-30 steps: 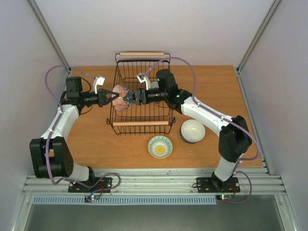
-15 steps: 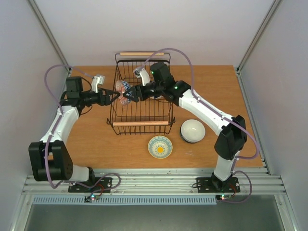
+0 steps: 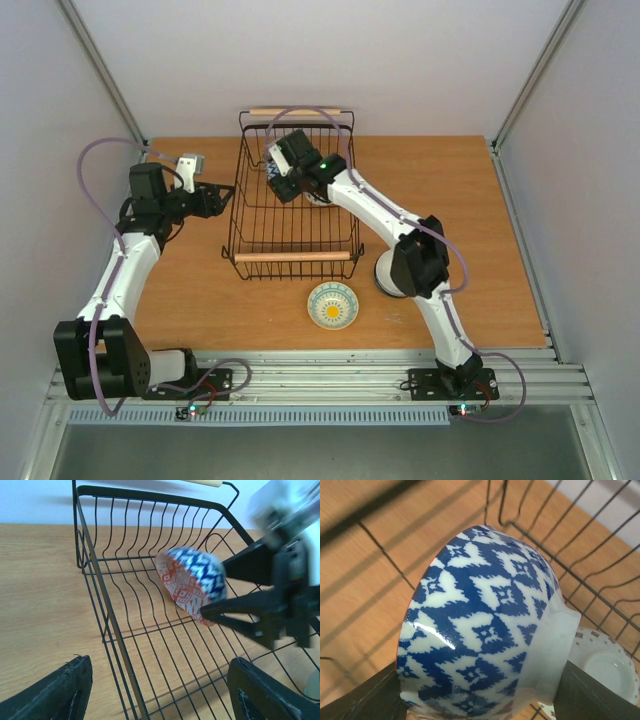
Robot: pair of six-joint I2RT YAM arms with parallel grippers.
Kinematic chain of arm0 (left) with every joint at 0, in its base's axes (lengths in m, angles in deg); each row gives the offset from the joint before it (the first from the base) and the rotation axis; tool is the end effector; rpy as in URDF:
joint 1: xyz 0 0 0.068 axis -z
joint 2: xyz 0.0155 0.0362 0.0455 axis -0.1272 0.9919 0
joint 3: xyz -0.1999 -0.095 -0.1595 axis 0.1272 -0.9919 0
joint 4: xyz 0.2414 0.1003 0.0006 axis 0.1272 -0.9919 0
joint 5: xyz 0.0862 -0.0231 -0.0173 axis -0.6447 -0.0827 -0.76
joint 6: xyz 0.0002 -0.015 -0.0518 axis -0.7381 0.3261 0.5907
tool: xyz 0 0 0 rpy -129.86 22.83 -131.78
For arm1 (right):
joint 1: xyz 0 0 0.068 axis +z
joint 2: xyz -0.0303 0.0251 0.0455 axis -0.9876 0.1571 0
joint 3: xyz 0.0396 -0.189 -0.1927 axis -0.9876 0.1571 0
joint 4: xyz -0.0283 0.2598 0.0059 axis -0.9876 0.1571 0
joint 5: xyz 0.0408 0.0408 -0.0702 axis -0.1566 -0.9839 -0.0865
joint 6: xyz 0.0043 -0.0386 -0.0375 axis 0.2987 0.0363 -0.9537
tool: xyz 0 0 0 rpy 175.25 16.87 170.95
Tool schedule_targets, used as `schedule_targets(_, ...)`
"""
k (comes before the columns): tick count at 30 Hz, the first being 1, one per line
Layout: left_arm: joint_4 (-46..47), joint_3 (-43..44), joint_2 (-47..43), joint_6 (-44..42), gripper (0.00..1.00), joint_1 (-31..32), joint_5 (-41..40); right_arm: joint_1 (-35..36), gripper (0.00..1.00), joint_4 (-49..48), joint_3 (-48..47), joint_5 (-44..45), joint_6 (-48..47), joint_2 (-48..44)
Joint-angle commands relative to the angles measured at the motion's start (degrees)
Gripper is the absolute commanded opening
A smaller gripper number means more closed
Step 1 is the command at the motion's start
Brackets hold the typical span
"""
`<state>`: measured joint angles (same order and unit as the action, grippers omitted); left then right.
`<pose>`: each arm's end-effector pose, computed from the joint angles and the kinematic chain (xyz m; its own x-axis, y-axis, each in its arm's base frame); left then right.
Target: Load the bowls into the dish rack
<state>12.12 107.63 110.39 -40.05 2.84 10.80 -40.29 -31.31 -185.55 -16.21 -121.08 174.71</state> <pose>0.2846 0.0015 0.3014 -0.5277 -0.0636 -0.8470 0.4171 0.8493 -0.3237 0.3861 0.3312 0.3006 -0.0883 -0.7844 -0.6140 -0.8220 0.4055 -0.3998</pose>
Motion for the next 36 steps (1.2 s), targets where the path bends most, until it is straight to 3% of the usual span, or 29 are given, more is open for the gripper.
schedule_targets(1,3.6,-0.4,0.5,0.5,0.75,0.0,-1.3,0.8,0.01,-2.0,-3.3,10.8,-8.0,4.3)
schedule_targets(20,3.6,-0.1,1.8,0.5,0.75,0.0,0.8,3.0,0.01,-6.9,-20.8,28.1,-26.7,24.6)
schedule_targets(24,3.5,0.0,2.3,0.5,0.75,0.0,1.2,3.3,0.06,-9.7,-20.9,31.3,-31.4,26.2)
schedule_targets(27,3.6,0.0,2.4,0.5,0.75,0.0,1.3,3.4,0.24,-9.5,-20.7,31.3,-31.6,26.3)
schedule_targets(36,3.5,0.0,2.5,0.4,0.74,0.0,1.1,3.5,0.97,-7.6,-19.1,25.9,-26.5,23.2)
